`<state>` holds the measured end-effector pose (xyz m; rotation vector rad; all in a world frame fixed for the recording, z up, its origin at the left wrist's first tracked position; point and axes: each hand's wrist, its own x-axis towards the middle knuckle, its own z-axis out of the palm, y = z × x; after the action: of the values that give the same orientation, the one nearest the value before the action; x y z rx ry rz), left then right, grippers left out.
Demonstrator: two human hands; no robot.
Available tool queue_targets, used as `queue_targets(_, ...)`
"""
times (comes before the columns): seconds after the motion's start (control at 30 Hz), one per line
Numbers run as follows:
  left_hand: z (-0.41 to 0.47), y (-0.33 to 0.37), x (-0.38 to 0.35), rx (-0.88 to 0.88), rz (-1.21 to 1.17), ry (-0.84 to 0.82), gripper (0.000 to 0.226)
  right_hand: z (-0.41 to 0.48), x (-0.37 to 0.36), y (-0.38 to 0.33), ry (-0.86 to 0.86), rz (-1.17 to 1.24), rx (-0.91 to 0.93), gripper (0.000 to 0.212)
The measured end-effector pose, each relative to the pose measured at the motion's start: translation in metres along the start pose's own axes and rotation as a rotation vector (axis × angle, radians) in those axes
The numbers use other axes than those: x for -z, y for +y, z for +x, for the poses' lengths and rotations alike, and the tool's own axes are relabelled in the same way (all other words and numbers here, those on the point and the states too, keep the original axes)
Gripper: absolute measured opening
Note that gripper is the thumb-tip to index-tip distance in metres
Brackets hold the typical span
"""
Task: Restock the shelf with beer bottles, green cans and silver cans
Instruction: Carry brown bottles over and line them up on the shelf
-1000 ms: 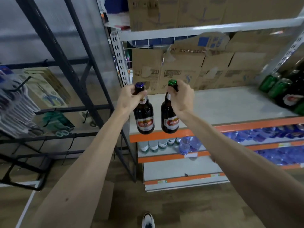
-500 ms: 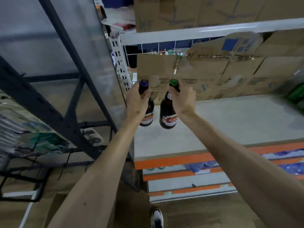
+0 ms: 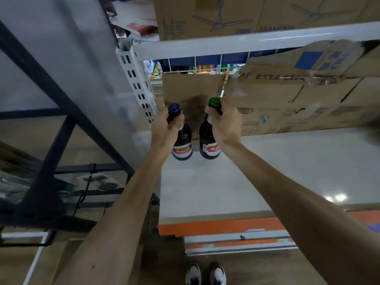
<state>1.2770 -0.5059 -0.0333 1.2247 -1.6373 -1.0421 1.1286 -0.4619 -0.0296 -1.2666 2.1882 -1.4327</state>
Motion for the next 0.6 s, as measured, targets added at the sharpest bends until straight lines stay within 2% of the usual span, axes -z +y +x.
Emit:
queue_targets(0.13,0.006,-0.008,0.003,-0.014,0.010,-0.015,0.017,0.005,-0.013,0.006,-0.006,-0.038,0.021,0.036)
queue_targets(0.4,0.018,-0.027,0.008,-0.004,0.014,-0.023,0.023,0.007,-0.033,0.016,-0.052,-0.004,0.042,0.022)
queue_targets(0.6,0.025,-0.044,0.010,-0.007,0.004,-0.030,0.026,0.004,-0.040,0.016,-0.080,-0.017,0.031,0.027)
